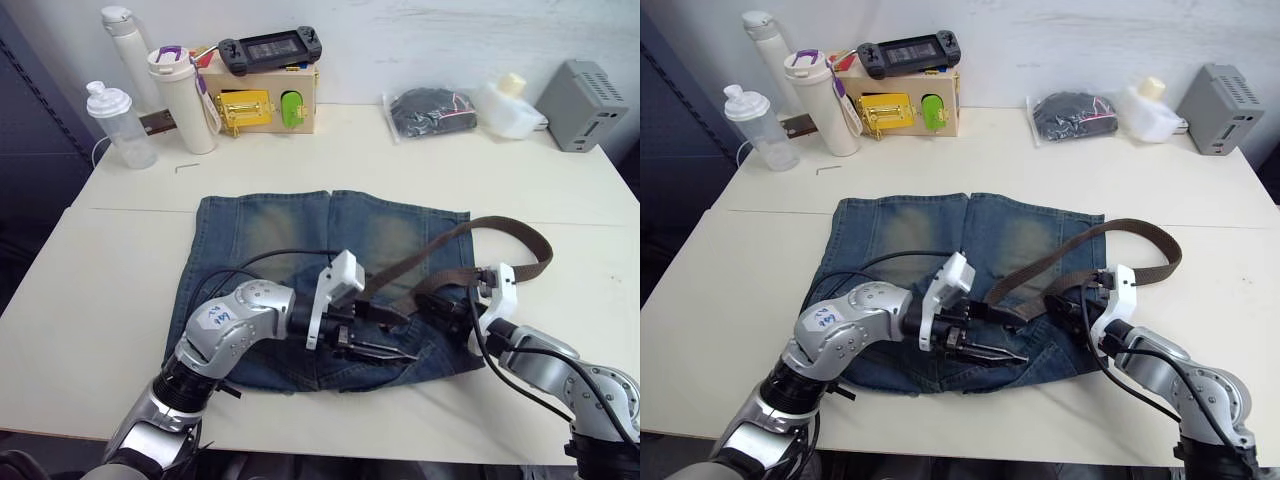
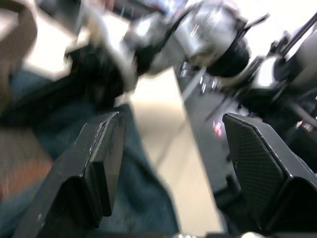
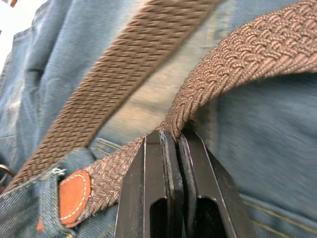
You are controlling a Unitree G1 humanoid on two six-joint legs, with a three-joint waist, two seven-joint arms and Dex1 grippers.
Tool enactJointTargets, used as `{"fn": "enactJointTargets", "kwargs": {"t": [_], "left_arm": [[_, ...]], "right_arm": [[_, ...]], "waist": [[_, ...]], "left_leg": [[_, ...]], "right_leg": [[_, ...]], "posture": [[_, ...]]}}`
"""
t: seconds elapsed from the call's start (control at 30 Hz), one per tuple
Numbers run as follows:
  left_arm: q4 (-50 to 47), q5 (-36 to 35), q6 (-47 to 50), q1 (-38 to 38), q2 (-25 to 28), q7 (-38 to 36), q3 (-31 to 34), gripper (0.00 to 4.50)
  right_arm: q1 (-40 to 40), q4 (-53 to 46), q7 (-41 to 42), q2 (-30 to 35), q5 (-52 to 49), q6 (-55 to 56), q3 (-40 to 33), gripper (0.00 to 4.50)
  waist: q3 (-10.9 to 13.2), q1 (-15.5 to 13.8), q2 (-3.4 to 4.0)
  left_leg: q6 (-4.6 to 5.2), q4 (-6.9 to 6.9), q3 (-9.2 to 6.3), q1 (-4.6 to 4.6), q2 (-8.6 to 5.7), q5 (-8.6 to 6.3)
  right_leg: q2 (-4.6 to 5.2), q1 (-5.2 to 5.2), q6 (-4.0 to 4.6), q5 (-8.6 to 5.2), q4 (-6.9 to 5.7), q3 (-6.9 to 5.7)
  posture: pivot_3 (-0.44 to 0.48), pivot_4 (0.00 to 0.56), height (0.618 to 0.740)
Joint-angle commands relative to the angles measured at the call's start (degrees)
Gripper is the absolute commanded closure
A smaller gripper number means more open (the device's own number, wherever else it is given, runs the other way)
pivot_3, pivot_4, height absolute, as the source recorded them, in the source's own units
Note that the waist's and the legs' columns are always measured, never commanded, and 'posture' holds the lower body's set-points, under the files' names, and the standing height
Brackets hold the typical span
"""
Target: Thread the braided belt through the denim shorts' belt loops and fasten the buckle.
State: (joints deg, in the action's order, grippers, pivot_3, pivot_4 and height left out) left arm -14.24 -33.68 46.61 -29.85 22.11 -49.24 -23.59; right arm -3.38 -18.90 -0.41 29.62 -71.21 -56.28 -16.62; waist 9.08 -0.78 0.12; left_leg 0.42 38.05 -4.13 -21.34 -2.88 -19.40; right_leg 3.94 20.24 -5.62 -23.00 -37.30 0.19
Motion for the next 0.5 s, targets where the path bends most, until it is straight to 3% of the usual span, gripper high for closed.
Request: {"fn": "enactJointTargets", "kwargs": {"t": [0.03, 0.13, 0.3, 0.5], "left_arm": [[1.8, 3.3, -0.6, 0.7, 1.9, 0.4, 0.2, 1.03], [4.6, 4.8, 0.1, 0.9, 3.1, 2.4, 2.9, 1.03], [6.3, 7.8, -2.2, 1.6, 3.2, 3.2, 2.7, 1.03], [5.7, 9.0, -3.6, 3.3, 3.2, 2.7, 2.2, 1.03]], "right_arm": [[0.0, -3.4, -1.0, -0.2, -2.2, 0.5, -2.3, 4.5], [-0.2, -5.9, -2.2, 0.2, -3.4, 0.7, -2.9, 4.5], [-0.1, -9.2, -3.9, 0.1, -9.0, 0.9, -3.3, 4.5], [0.7, -8.7, -5.7, 0.2, -8.7, -0.3, 0.3, 4.5]], "waist": [[0.0, 0.1, 0.0], [0.0, 0.1, 0.01], [0.0, 0.3, 0.02], [0.0, 0.8, 0.03]], "left_leg": [[0.0, 0.0, 0.0, 0.0, 0.01, 0.0], [0.0, 0.0, -0.01, 0.0, 0.02, 0.0], [-0.01, -0.01, -0.02, 0.03, 0.03, 0.0], [0.0, -0.02, -0.02, 0.04, 0.03, 0.0]], "right_leg": [[0.0, 0.0, 0.0, 0.0, -0.01, 0.01], [0.01, 0.01, 0.0, 0.0, 0.0, 0.03], [0.01, 0.02, 0.0, 0.0, 0.0, 0.04], [0.01, 0.02, 0.0, 0.0, -0.01, 0.04]], "posture": [[0.0, 0.15, 0.74], [0.0, 0.15, 0.74], [0.0, 0.15, 0.74], [0.0, 0.15, 0.74]]}}
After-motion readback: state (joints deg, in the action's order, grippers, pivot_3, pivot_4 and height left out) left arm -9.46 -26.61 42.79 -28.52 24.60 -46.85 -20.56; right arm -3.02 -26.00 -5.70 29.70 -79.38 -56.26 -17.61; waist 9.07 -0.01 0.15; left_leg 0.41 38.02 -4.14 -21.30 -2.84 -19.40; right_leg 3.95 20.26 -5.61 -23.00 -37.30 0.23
